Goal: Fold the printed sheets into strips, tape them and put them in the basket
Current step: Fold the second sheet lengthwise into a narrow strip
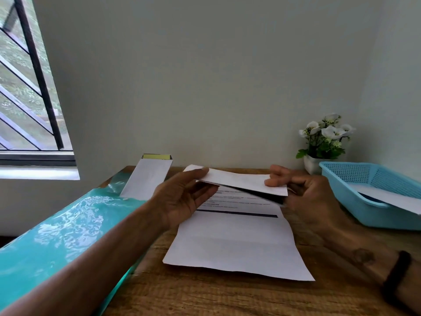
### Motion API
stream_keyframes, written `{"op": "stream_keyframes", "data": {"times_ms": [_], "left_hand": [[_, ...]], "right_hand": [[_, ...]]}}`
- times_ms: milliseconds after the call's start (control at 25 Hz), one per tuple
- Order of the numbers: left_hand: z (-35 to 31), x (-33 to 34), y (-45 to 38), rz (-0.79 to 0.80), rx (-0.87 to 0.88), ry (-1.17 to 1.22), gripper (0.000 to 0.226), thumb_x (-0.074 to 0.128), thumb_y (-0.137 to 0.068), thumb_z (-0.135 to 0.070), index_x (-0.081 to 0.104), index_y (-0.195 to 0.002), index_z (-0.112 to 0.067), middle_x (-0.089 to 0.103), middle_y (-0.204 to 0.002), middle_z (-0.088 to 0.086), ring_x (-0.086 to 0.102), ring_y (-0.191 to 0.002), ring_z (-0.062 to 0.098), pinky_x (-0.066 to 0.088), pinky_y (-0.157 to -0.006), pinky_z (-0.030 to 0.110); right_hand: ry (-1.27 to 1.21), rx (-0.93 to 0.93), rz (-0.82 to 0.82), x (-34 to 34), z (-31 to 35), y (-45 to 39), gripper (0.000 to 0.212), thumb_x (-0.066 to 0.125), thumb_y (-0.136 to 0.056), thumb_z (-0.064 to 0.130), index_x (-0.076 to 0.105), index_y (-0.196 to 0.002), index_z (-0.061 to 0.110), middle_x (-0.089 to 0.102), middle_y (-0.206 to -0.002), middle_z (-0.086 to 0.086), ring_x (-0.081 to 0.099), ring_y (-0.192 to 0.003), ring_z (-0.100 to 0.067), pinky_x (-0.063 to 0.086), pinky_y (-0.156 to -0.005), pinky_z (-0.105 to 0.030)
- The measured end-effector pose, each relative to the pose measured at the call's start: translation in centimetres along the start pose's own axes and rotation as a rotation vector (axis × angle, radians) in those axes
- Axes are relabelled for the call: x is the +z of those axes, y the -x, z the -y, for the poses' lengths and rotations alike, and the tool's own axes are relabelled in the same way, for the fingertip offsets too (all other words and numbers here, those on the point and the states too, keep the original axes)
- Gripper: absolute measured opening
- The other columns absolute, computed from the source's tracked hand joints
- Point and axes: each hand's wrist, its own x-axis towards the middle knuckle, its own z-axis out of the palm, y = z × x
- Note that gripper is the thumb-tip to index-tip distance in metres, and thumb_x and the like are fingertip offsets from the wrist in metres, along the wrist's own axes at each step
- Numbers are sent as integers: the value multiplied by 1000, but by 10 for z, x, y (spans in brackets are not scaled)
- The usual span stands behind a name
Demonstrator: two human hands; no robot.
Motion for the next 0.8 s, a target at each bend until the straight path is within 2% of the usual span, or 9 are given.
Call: {"op": "stream_keyframes", "data": {"times_ms": [80,200,280,360,400,520,600,680,800], "left_hand": [[11,4,2,56,-61,3,20,78,-83,-9,65,-99,-9,72,-90,16,76,-79,31,65,-68,47],[24,14,9,108,-108,-12,34,74,-88,-5,65,-120,2,73,-112,22,74,-102,39,61,-89,57],[26,18,11,66,-56,-16,46,72,-88,1,59,-132,4,71,-124,25,71,-114,41,56,-97,60],[26,20,12,23,1,-20,44,72,-89,3,58,-131,1,73,-121,25,71,-112,41,59,-91,59],[28,20,14,25,16,-37,45,73,-89,1,59,-131,1,74,-120,24,72,-110,40,62,-85,57],[30,23,16,18,54,-121,46,77,-85,-2,62,-128,-3,76,-116,20,74,-104,36,64,-78,54],[24,25,17,-8,102,-103,33,77,-85,-1,68,-117,-6,79,-106,15,75,-98,31,62,-87,54],[10,21,16,-48,161,-48,11,76,-87,-1,74,-95,-10,80,-90,8,75,-83,21,61,-88,42],[-17,8,10,-116,276,-121,4,79,-87,-11,79,-88,-15,79,-91,5,73,-83,19,59,-90,38]], "right_hand": [[-62,57,17,7,1,0,56,65,-81,-24,85,-86,28,70,-131,12,66,-116,1,50,-93,-8],[-314,208,57,10,17,4,44,49,-97,-13,83,-94,16,76,-105,19,69,-99,-4,51,-69,-3],[-524,347,96,15,28,8,33,43,-103,4,74,-110,12,77,-101,-2,69,-98,-21,60,-65,-22],[-554,363,95,17,31,10,24,58,-99,26,71,-118,19,79,-105,-9,73,-100,-31,63,-78,-42],[-473,338,97,16,26,12,32,70,-89,34,72,-119,23,79,-106,-6,75,-98,-29,64,-81,-46],[-218,266,83,16,20,18,43,83,-70,34,75,-112,26,80,-102,0,77,-92,-20,65,-78,-42],[-207,253,58,16,20,18,29,83,-76,26,76,-104,24,81,-93,3,78,-83,-17,65,-69,-32],[-187,222,43,15,20,15,18,81,-81,19,75,-96,24,80,-83,10,77,-76,-12,61,-59,-22],[-125,213,55,13,23,15,14,81,-82,16,74,-90,25,78,-76,11,75,-72,-6,57,-53,-17]]}}
